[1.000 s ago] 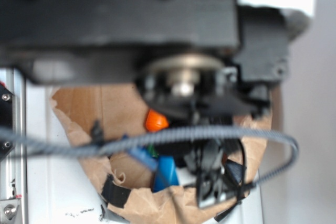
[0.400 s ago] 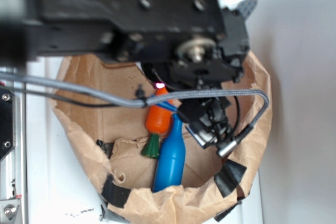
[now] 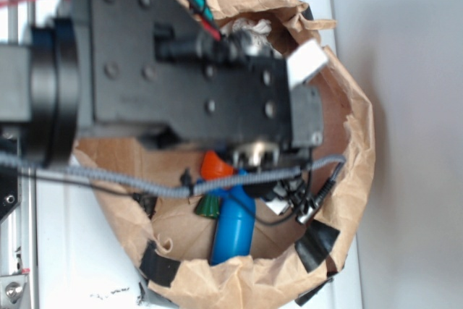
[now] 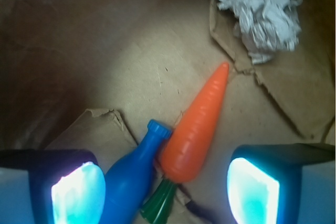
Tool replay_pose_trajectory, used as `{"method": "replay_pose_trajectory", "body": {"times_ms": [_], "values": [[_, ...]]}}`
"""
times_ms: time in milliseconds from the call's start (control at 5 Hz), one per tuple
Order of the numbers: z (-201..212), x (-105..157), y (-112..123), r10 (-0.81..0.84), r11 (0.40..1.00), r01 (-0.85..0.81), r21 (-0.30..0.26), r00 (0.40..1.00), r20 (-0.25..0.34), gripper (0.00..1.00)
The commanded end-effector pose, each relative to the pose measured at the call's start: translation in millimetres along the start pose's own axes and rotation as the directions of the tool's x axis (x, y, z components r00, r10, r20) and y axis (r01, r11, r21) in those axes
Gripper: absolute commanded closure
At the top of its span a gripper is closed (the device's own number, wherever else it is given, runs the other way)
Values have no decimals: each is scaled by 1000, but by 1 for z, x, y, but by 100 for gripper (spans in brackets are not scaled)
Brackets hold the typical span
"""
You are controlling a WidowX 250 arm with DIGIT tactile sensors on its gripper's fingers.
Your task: Grab the blue bottle.
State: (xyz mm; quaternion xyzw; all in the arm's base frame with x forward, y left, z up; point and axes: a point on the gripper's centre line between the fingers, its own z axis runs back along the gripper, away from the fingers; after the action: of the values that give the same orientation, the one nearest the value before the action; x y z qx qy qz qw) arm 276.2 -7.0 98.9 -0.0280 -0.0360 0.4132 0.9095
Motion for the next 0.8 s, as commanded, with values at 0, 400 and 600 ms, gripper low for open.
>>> {"method": "replay_pose_trajectory", "body": {"times_ms": [0,400,600], "values": [[1,-21,-20,82,997,-82,9,997,-9,0],[-38,-36,-23,168,983,-168,78,986,12,0],[-52,-39,-30,257,959,-257,121,966,17,0]]}}
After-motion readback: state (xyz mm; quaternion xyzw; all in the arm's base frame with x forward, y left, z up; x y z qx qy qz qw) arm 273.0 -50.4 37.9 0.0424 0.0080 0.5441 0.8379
